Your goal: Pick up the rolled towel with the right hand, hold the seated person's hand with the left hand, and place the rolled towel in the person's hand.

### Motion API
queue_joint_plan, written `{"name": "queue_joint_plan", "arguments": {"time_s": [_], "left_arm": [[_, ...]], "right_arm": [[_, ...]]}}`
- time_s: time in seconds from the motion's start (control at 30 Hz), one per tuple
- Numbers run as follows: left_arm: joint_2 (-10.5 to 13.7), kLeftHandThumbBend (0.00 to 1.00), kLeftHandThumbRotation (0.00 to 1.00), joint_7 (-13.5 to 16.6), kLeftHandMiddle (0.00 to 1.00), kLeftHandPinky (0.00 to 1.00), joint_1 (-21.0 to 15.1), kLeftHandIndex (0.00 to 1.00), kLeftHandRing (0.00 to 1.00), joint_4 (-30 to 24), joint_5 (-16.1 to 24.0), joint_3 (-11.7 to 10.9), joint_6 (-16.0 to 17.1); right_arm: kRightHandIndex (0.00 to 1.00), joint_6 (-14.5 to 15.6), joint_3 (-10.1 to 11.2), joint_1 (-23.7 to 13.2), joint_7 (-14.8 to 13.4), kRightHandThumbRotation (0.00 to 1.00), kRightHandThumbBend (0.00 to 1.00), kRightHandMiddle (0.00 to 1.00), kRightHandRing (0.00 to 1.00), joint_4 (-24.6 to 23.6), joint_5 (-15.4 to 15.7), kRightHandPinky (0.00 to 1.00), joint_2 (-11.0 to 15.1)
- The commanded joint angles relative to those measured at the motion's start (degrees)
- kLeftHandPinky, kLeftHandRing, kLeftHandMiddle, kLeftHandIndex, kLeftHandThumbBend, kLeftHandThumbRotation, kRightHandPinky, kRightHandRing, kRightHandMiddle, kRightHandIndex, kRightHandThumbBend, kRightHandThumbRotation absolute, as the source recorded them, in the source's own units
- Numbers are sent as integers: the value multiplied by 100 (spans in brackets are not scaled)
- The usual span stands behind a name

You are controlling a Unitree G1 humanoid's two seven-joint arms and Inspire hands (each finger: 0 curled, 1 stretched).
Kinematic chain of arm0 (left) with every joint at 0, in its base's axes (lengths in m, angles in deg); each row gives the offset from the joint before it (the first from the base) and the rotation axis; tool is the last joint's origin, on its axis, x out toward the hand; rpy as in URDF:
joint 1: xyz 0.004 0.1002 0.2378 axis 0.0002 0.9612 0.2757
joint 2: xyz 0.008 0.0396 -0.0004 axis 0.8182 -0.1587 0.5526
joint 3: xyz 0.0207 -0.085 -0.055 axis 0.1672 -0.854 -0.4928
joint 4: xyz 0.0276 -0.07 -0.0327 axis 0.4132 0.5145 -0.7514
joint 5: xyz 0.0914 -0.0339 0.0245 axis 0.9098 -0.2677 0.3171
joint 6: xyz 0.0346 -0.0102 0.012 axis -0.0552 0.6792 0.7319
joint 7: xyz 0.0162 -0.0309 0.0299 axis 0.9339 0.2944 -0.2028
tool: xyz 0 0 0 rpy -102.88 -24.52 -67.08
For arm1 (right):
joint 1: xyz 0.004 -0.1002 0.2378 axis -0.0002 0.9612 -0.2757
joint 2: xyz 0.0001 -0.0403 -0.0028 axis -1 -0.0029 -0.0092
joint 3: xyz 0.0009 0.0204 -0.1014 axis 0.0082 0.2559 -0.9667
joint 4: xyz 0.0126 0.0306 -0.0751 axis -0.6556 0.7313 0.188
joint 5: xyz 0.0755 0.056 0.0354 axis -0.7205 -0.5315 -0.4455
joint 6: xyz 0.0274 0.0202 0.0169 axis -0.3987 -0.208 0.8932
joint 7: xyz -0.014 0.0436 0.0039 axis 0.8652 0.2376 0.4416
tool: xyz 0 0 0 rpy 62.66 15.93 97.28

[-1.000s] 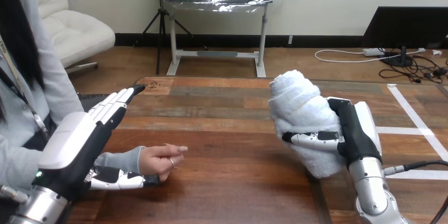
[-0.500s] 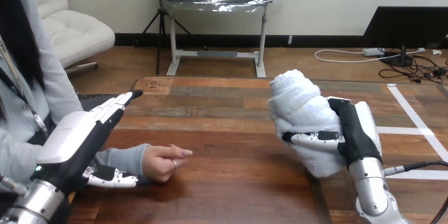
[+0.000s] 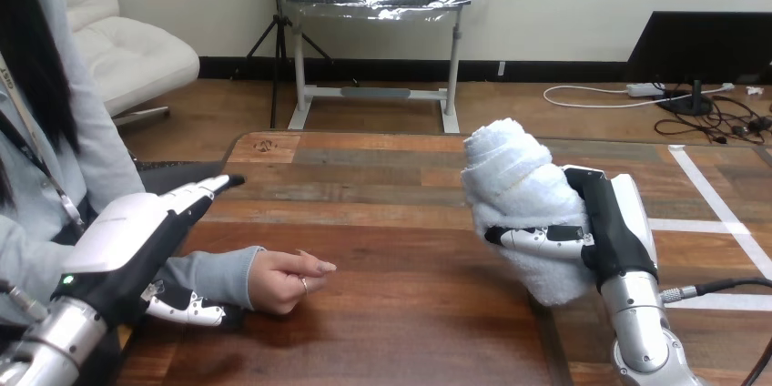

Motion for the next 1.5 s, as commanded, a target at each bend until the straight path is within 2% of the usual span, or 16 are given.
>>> {"name": "queue_joint_plan", "arguments": {"time_s": [0.0, 0.27, 0.47, 0.7, 1.47], "left_arm": [[133, 100, 18, -124, 90, 86, -564, 90, 89, 126, -28, 171, -128], [127, 100, 16, -384, 89, 85, -728, 89, 88, 248, -107, 332, -261], [111, 100, 16, -427, 88, 84, -848, 88, 88, 334, -79, 448, -330], [71, 100, 15, -612, 88, 84, -981, 88, 88, 427, -100, 559, -452], [-100, 100, 13, -450, 84, 81, -1242, 83, 84, 560, 47, 960, -620]], "right_arm": [[44, -258, 138, -237, -5, 1, 85, 39, 29, -115, -124, 24, -23], [44, -332, 127, -220, -42, 0, 85, 39, 29, -124, -107, 24, -21], [43, -362, 104, -214, -104, 1, 86, 39, 29, -129, -75, 24, -21], [43, -448, 134, -200, -43, 1, 86, 39, 29, -136, -117, 24, -39], [43, -586, 146, -158, -14, 1, 86, 39, 30, -170, -129, 25, -92]]}}
